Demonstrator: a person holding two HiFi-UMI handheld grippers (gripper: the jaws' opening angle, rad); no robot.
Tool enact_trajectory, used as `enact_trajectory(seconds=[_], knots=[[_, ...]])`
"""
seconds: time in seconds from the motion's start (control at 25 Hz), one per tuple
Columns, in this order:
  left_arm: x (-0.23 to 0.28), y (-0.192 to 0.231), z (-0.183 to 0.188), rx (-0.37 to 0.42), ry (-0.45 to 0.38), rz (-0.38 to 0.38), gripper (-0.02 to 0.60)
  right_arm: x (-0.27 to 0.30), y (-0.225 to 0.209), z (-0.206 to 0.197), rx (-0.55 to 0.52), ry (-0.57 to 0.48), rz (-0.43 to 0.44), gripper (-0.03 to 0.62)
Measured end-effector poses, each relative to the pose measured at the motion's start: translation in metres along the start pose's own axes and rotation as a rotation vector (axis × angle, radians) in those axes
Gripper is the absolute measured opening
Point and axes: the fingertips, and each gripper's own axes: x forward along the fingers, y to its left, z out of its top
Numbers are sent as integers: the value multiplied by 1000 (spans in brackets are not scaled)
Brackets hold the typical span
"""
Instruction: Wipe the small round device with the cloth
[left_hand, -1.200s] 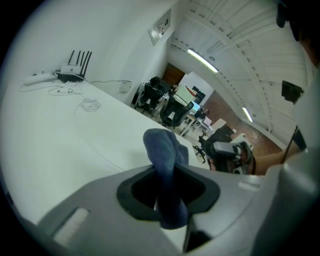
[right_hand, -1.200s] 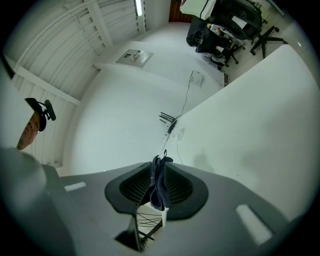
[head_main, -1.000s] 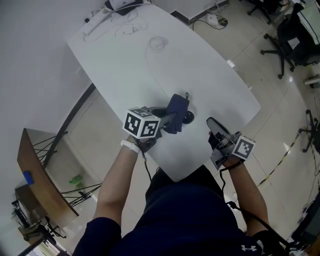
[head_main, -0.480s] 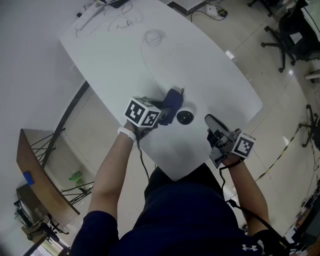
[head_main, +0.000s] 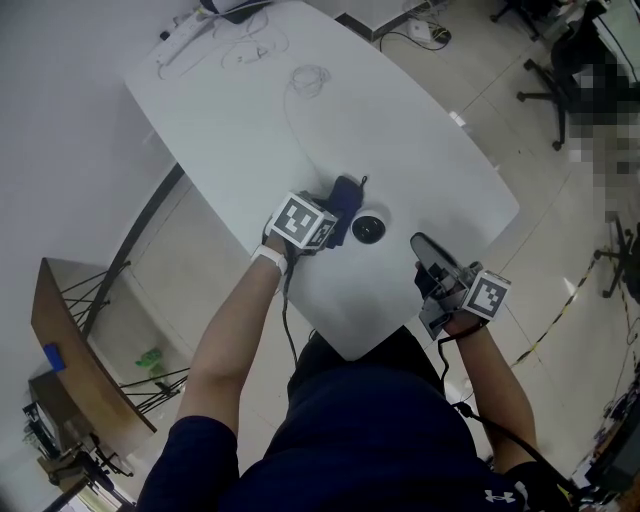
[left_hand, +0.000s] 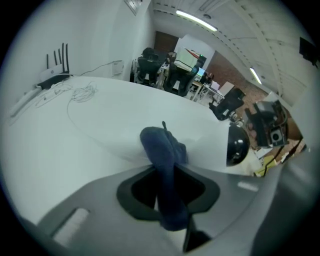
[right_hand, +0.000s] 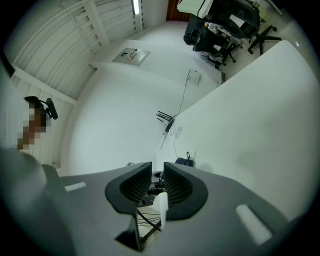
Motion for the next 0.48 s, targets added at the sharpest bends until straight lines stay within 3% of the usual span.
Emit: enact_trajectory(seconds=[0.28, 0.36, 0.48], knots=[[-55, 10, 19, -54, -164, 6, 80, -1, 4, 2, -22, -12, -10, 77], [-79, -15, 26, -10, -195, -28, 80, -13, 11, -2, -25, -20, -1, 75], [-107, -56, 44, 126, -201, -107, 80, -16, 17, -3, -92, -8, -19, 75]])
